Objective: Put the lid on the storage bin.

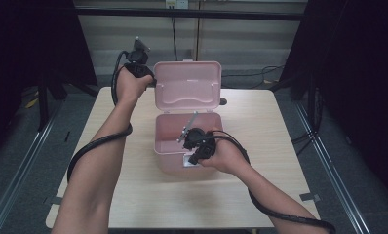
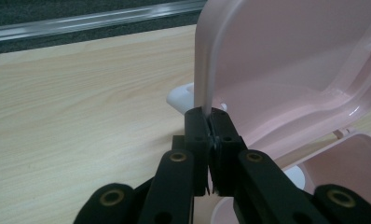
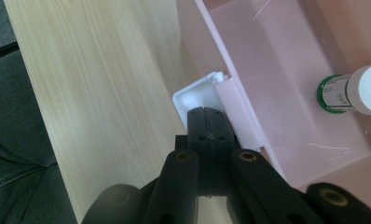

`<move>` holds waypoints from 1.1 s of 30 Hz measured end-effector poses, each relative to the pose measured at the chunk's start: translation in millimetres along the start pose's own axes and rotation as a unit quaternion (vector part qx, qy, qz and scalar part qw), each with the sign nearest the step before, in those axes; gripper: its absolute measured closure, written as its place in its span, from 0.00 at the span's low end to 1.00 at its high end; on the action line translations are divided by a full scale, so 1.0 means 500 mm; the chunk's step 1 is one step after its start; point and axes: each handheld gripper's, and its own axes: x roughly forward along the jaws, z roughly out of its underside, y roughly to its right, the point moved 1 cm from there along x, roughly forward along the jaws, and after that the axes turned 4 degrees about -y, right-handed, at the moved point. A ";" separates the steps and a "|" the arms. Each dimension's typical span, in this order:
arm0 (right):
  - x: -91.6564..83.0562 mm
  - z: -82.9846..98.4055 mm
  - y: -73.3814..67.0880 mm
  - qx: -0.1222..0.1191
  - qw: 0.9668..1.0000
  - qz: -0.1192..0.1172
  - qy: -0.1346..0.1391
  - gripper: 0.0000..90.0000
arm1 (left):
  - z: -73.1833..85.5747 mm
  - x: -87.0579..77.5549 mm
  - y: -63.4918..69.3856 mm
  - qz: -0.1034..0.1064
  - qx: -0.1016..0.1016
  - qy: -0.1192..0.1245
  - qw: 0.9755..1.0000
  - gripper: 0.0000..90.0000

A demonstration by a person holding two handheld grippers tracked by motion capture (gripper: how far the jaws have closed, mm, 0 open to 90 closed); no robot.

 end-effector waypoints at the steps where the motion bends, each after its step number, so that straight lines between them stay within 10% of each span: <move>1: 0.000 0.000 0.000 0.002 1.000 -0.001 -0.001 1.00 | 0.000 -0.002 0.001 -0.001 0.003 -0.001 1.000 0.97; 33: 0.001 -0.007 0.000 0.010 1.000 0.006 -0.006 1.00 | 0.021 -0.042 0.020 -0.013 0.040 -0.020 0.999 0.97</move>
